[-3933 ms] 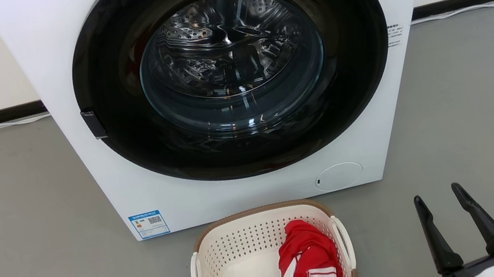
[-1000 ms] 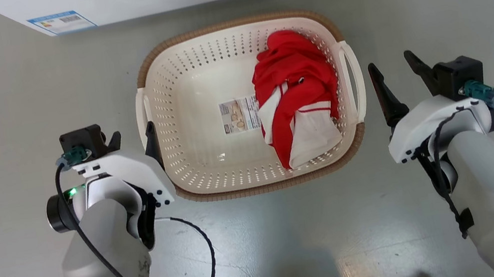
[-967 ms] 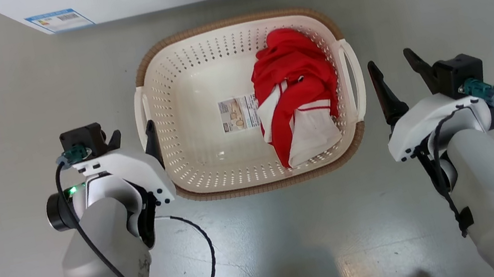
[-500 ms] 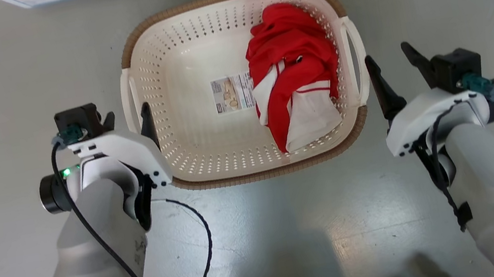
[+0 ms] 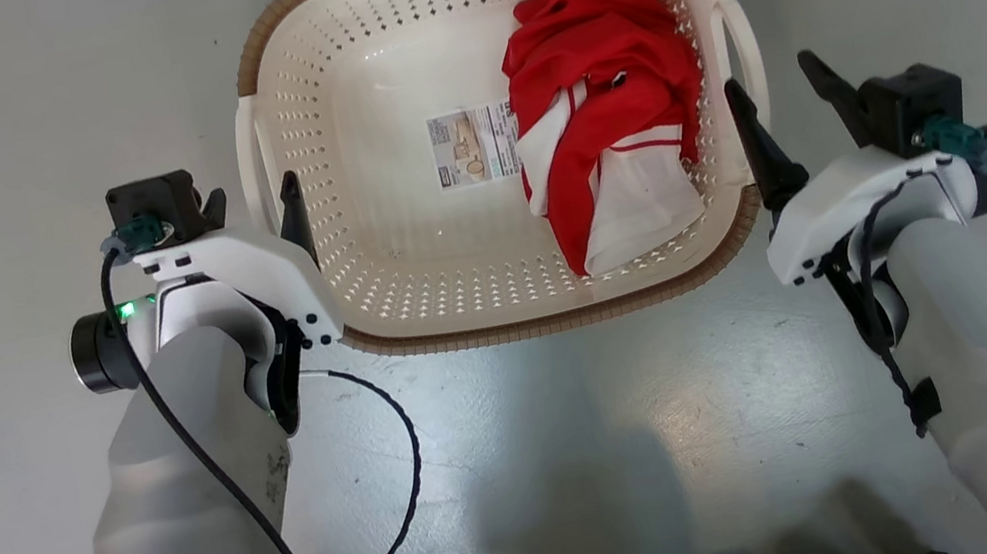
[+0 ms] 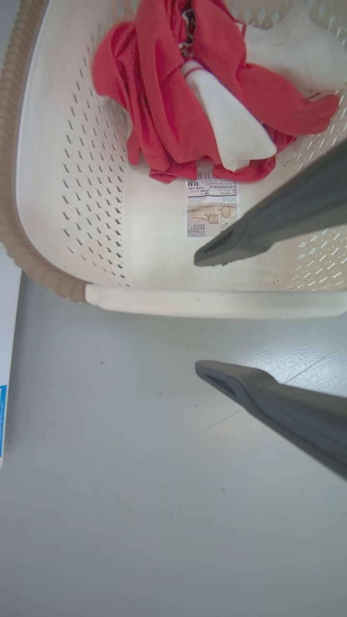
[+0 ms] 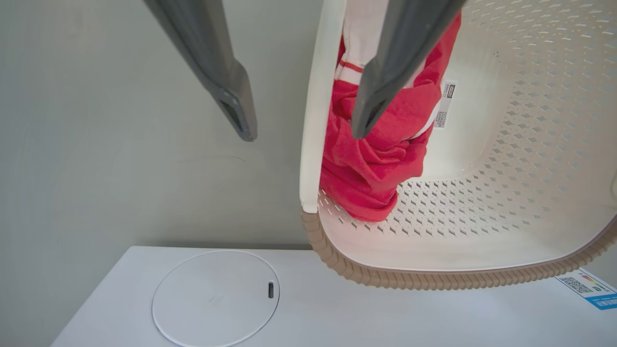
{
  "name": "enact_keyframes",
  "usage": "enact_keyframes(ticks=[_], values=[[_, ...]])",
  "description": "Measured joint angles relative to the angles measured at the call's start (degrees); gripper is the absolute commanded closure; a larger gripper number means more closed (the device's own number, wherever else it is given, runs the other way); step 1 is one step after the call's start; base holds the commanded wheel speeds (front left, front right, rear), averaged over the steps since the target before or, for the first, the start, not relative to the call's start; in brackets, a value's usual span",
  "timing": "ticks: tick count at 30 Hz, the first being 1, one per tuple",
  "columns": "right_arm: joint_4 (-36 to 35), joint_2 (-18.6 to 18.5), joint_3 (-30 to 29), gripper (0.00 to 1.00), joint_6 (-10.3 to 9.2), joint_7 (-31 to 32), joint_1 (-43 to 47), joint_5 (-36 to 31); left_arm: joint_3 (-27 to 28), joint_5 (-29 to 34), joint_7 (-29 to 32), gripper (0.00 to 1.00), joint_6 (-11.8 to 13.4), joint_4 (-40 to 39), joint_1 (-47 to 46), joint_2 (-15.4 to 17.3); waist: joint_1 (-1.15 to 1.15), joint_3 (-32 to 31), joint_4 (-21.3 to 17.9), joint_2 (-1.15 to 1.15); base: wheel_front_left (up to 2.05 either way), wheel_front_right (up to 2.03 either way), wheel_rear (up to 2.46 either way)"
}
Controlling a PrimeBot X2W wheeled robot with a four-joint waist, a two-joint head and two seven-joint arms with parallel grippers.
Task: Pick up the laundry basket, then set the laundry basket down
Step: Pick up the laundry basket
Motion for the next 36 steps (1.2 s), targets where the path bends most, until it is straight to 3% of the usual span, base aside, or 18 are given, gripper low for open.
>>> enact_keyframes(ticks=[25, 26, 27, 28, 36], values=[[4.1, -0.3, 1.9, 0.00, 0.00, 0.0, -4.7, 0.1, -6.2, -3.8, 0.6, 0.00, 1.5, 1.2, -2.5, -0.2, 0.00, 2.4, 0.4, 0.00, 0.00, 0.00, 0.00], [4.3, -0.3, 1.9, 0.61, 0.00, 0.0, -4.8, 0.1, -6.4, -4.0, 0.6, 0.00, 1.7, 1.3, -2.5, -0.2, 0.00, 2.4, 0.4, 0.00, 0.00, 0.00, 0.00], [4.7, -0.3, 2.0, 1.00, 0.00, 0.0, -4.8, 0.4, -6.6, -4.0, 0.6, 0.50, 1.8, 1.4, -2.5, -0.2, 0.00, 2.4, 0.5, 0.00, 0.00, 0.00, 0.00], [5.2, -0.3, 2.2, 1.00, 0.00, 0.0, -4.7, 0.9, -6.9, -4.0, 0.6, 1.00, 1.9, 1.4, -2.5, -0.2, 0.00, 2.3, 0.5, 0.00, 0.00, 0.00, 0.00], [8.4, -0.2, 4.3, 1.00, 0.07, 0.0, -4.8, 2.5, -8.6, -4.0, 1.2, 1.00, 2.0, 2.3, -2.5, -0.5, 0.00, 1.2, 0.5, 0.00, 0.00, 0.00, 0.00]])
